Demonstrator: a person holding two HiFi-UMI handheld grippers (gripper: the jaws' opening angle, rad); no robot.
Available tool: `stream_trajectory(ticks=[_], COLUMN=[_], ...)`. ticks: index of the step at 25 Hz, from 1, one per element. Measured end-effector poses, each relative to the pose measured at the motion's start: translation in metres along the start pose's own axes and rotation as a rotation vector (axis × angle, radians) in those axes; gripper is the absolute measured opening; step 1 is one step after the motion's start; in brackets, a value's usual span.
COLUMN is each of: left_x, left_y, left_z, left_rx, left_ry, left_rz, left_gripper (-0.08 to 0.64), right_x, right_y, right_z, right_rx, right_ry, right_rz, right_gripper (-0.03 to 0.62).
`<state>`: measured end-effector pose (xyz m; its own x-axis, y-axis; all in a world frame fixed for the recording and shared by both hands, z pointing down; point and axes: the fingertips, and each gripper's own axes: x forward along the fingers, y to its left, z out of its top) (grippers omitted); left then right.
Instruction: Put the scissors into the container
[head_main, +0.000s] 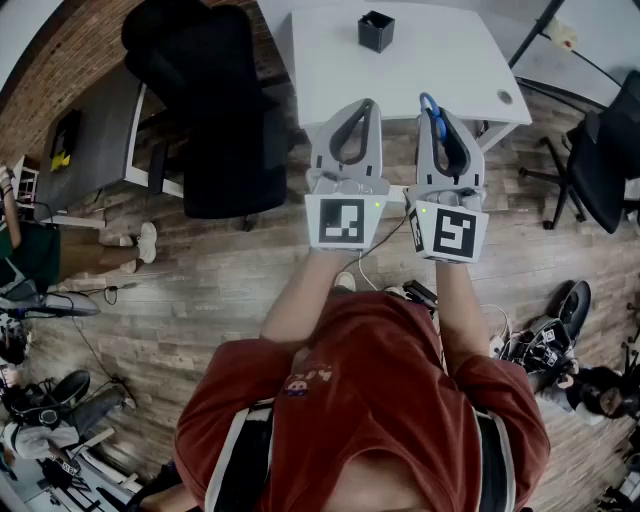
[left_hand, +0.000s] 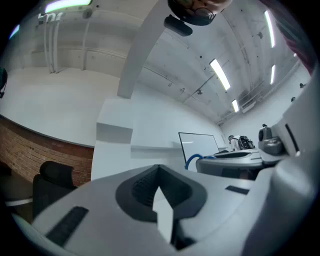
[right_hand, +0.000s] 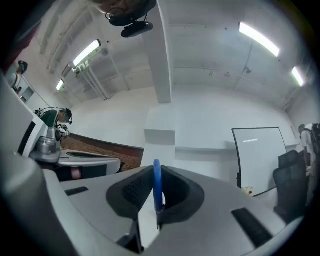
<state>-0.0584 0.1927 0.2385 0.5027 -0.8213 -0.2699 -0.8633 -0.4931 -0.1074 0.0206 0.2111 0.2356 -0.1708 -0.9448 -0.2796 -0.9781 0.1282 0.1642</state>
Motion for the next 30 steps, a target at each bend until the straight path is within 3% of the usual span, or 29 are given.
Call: stream_trajectory(ticks=[30], left_x=[-0.026], left_y=[0.064], left_z=[-0.020], left_rx=[-0.040], left_ry=[-0.009], left_rz=[0.008], left_gripper=[0.012], right_x=[0.013], right_y=[0.053], right_z=[-0.014], right_rx=[-0.017], right_ry=[0.016], right_rz=[-0.047], right_gripper=[0.052])
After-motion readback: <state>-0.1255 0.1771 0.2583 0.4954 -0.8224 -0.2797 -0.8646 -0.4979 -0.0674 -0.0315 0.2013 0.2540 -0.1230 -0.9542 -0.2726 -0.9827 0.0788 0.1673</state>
